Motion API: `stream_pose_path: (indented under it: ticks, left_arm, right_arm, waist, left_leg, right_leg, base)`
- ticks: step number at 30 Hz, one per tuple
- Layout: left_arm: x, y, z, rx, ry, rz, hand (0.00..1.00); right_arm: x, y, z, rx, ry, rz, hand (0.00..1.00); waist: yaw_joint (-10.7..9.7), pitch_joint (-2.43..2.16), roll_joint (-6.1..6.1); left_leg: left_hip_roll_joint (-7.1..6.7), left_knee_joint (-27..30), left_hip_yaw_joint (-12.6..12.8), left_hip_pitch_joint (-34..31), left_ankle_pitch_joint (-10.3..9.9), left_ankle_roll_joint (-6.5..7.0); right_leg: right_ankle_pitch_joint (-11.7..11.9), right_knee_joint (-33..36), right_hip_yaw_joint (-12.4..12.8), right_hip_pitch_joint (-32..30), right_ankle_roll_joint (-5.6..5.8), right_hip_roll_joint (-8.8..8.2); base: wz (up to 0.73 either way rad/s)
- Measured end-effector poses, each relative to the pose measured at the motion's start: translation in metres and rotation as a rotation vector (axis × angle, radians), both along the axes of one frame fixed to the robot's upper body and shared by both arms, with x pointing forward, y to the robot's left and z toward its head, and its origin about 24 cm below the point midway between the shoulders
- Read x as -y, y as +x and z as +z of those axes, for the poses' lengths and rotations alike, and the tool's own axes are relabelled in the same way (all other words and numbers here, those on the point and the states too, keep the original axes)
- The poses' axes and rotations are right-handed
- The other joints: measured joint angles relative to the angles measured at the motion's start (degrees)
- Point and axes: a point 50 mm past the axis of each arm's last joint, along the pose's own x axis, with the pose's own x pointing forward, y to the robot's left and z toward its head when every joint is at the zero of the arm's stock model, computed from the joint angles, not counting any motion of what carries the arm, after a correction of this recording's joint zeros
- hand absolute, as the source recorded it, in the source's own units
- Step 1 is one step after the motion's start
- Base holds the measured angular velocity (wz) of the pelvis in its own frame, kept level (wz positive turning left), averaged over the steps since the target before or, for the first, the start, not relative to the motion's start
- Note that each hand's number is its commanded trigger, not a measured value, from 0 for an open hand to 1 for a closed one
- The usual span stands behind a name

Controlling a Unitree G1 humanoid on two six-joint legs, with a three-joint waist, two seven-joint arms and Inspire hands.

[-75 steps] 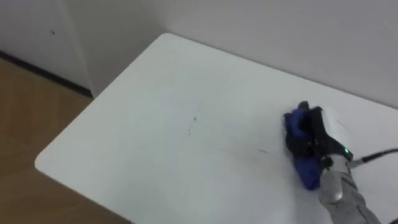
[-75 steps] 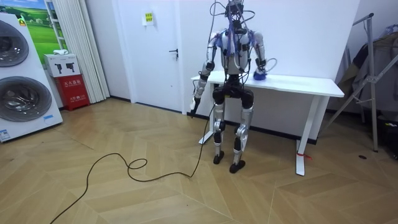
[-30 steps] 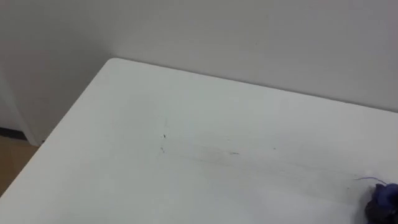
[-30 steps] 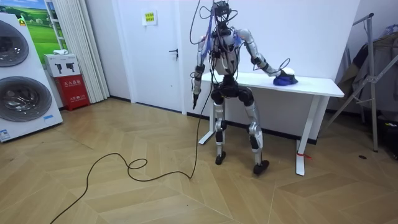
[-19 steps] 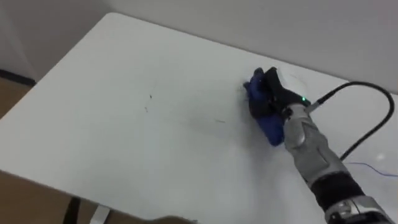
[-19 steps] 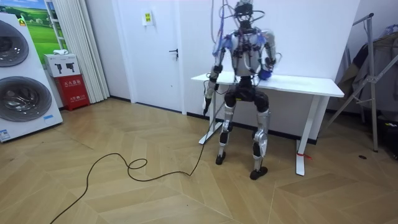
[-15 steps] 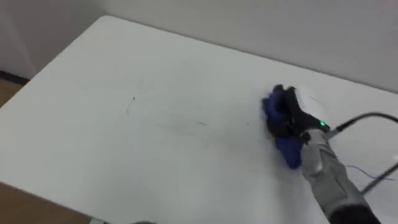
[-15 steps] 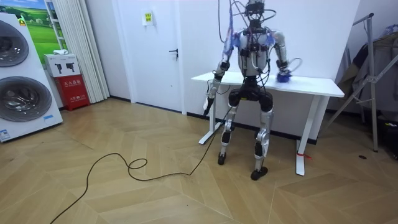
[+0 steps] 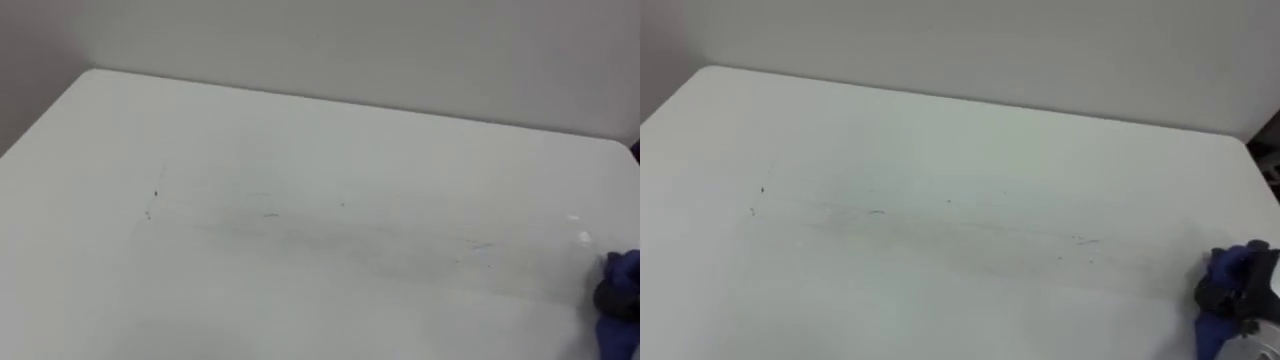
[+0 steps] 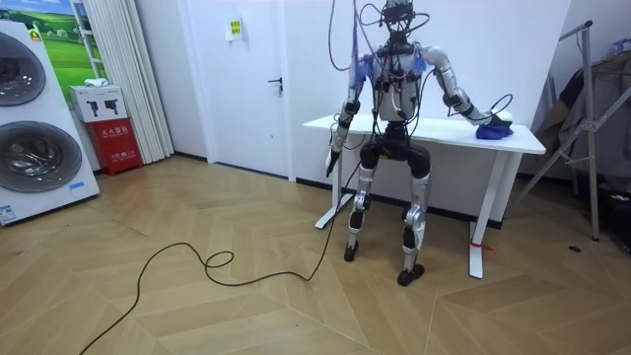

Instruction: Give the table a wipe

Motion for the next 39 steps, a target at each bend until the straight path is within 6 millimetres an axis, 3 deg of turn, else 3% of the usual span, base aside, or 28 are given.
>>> stream_pose_path:
  ticks: [3,4,5,6,7,9,11,13,17,18,19,23,26,28,31,33,34,36,38,39]
  left_arm:
    - [0.011,0.005,-0.004,-0.002,-0.024,-0.016,0.0]
    - [0.015,0.005,-0.006,-0.009,-0.039,-0.017,0.0]
    - [0.018,0.006,-0.008,-0.007,-0.06,-0.009,0.0]
    - [0.02,0.009,-0.009,-0.005,-0.072,-0.009,0.0]
    - [0.02,0.008,-0.009,-0.008,-0.084,-0.006,0.0]
    - [0.016,0.003,-0.008,-0.008,-0.078,0.019,0.0]
    - [0.01,-0.029,-0.008,-0.081,-0.069,0.065,0.0]
    - [0.008,-0.047,-0.007,-0.124,-0.077,0.091,0.0]
    - [0.0,-0.073,-0.003,-0.169,-0.053,0.158,0.0]
    - [-0.001,-0.074,-0.002,-0.168,-0.048,0.162,0.0]
    - [-0.003,-0.073,-0.001,-0.164,-0.04,0.157,0.0]
    - [-0.012,-0.057,0.006,-0.071,0.002,0.159,0.0]
    - [-0.015,-0.036,0.009,0.007,0.024,0.132,0.0]
    - [-0.013,-0.027,0.009,0.024,0.023,0.104,0.0]
    - [-0.003,-0.016,0.005,0.034,0.002,0.054,0.0]
    - [0.003,-0.011,0.003,0.035,-0.011,0.035,0.0]
    - [0.007,-0.014,0.001,0.02,-0.024,0.026,0.0]
    - [0.013,-0.013,-0.003,0.006,-0.042,0.023,0.0]
    - [0.017,-0.015,-0.006,-0.02,-0.072,0.036,0.0]
    - [0.017,-0.014,-0.006,-0.016,-0.078,0.038,0.0]
  right_arm:
    - [-0.05,0.053,0.014,0.004,-0.007,0.207,1.0]
    - [-0.084,0.081,0.026,0.041,-0.013,0.35,1.0]
    - [-0.117,0.106,0.04,0.081,-0.022,0.493,1.0]
    - [-0.129,0.116,0.048,0.098,-0.027,0.549,1.0]
    - [-0.146,0.129,0.06,0.132,-0.038,0.633,1.0]
    - [-0.155,0.139,0.073,0.175,-0.047,0.679,1.0]
    - [-0.151,0.135,0.068,0.16,-0.047,0.673,1.0]
    - [-0.135,0.119,0.047,0.084,-0.026,0.624,1.0]
    - [-0.098,0.079,0.019,0.111,0.029,0.469,1.0]
    - [-0.092,0.074,0.016,0.114,0.031,0.441,1.0]
    - [-0.08,0.061,0.011,0.113,0.035,0.388,1.0]
    - [-0.031,0.016,0.0,0.101,0.017,0.164,1.0]
    - [-0.004,-0.011,-0.006,0.061,0.031,0.051,1.0]
    - [0.003,-0.016,-0.007,0.049,0.046,0.02,1.0]
    - [-0.002,-0.011,-0.007,0.042,0.054,0.027,1.0]
    - [-0.008,0.004,-0.004,0.029,0.049,0.031,1.0]
    - [-0.019,0.021,-0.001,0.014,0.047,0.073,1.0]
    - [-0.049,0.056,0.01,0.006,0.048,0.205,1.0]
    - [-0.109,0.104,0.033,0.05,0.047,0.456,1.0]
    - [-0.123,0.113,0.039,0.065,0.049,0.515,1.0]
  waist:
    - [4.15,0.13,0.51]
    - [5.69,0.43,0.87]
    - [6.67,1.3,1.41]
    - [6.84,1.65,1.36]
    - [8.46,1.75,1.64]
    - [10.38,1.7,1.62]
    - [10.0,1.59,1.44]
    - [9.41,1.52,1.32]
    - [3.72,1.55,1.43]
    - [2.92,1.48,1.35]
    - [1.76,1.12,1.14]
    - [-1.25,0.51,1.18]
    - [-1.67,0.02,1.13]
    - [-1.67,0.0,1.14]
    - [-0.76,-0.07,1.35]
    - [0.95,-0.05,1.52]
    - [2.45,0.08,1.8]
    - [4.74,0.08,2.06]
    - [7.01,0.56,2.4]
    - [7.41,0.76,2.43]
  left_leg:
    - [0.02,-1.79,0.02,0.24,0.15,-0.22]
    - [0.05,-2.03,-0.29,0.11,0.32,-0.28]
    - [0.04,-2.1,-1.27,0.05,0.41,-0.34]
    - [0.02,-2.18,-1.83,-0.02,0.43,-0.37]
    - [-0.06,-2.8,-2.88,-0.89,0.69,-0.42]
    - [-0.31,-3.68,-4.1,-1.33,1.31,-0.5]
    - [-0.48,-4.23,-6.27,-1.42,1.65,-0.48]
    - [-0.58,-4.2,-6.85,-1.1,1.65,-0.48]
    - [-1.65,-4.46,-7.98,0.62,1.7,-0.39]
    - [-1.9,-4.57,-7.94,1.08,1.69,-0.38]
    - [-2.18,-4.58,-7.77,1.62,1.63,-0.29]
    - [-2.16,-4.6,-7.12,2.1,1.6,-0.22]
    - [-2.16,-4.14,-7.03,2.1,1.66,-0.01]
    - [-2.1,-3.49,-6.77,1.97,1.63,0.02]
    - [-1.99,-3.53,-6.1,2.31,1.57,-0.04]
    - [-1.78,-3.57,-5.42,2.31,1.6,-0.03]
    - [-1.7,-3.87,-5.34,2.16,1.6,-0.03]
    - [-1.71,-4.66,-5.44,1.95,1.65,-0.01]
    - [-1.7,-5.01,-6.93,1.3,1.83,-0.11]
    - [-1.71,-4.96,-7.52,1.17,1.88,-0.17]
  right_leg:
    - [0.62,1.46,1.75,-3.06,-0.91,0.37]
    - [0.93,1.62,2.68,-4.23,-1.35,0.88]
    - [1.17,1.6,3.22,-4.86,-1.59,1.46]
    - [1.18,1.54,3.2,-4.88,-1.6,1.58]
    - [1.18,1.21,2.28,-4.96,-1.61,1.65]
    - [1.1,0.84,0.58,-4.97,-1.5,1.45]
    - [1.07,0.16,-3.33,-3.52,-1.45,1.4]
    - [1.07,0.06,-4.42,-2.39,-1.45,1.34]
    - [0.72,-2.23,-6.47,1.98,-0.89,0.97]
    - [0.52,-2.52,-6.48,2.64,-0.57,0.79]
    - [0.26,-2.87,-6.8,3.29,-0.17,0.56]
    - [0.05,-2.96,-6.16,3.65,0.09,0.54]
    - [-0.1,-2.69,-4.85,3.63,-0.03,0.52]
    - [-0.66,-2.5,-3.68,3.33,0.53,0.57]
    - [-0.4,-2.26,-2.62,3.29,0.39,0.63]
    - [-0.01,-1.38,-1.06,1.99,-0.21,0.77]
    - [0.5,-0.56,0.35,0.76,-0.88,1.09]
    - [1.3,-0.15,2.0,-1.11,-1.66,1.61]
    - [1.79,0.23,2.96,-2.89,-2.41,2.37]
    - [1.73,0.14,2.98,-3.19,-2.39,2.54]
  base:
    - [-0.61]
    - [-0.4]
    - [-0.24]
    - [0.14]
    - [0.3]
    - [0.43]
    - [0.49]
    - [0.43]
    - [0.35]
    - [0.13]
    - [0.0]
    - [-0.06]
    - [-0.01]
    - [-0.11]
    - [-0.16]
    - [-0.37]
    - [-0.69]
    - [-0.69]
    - [-0.23]
    - [0.19]
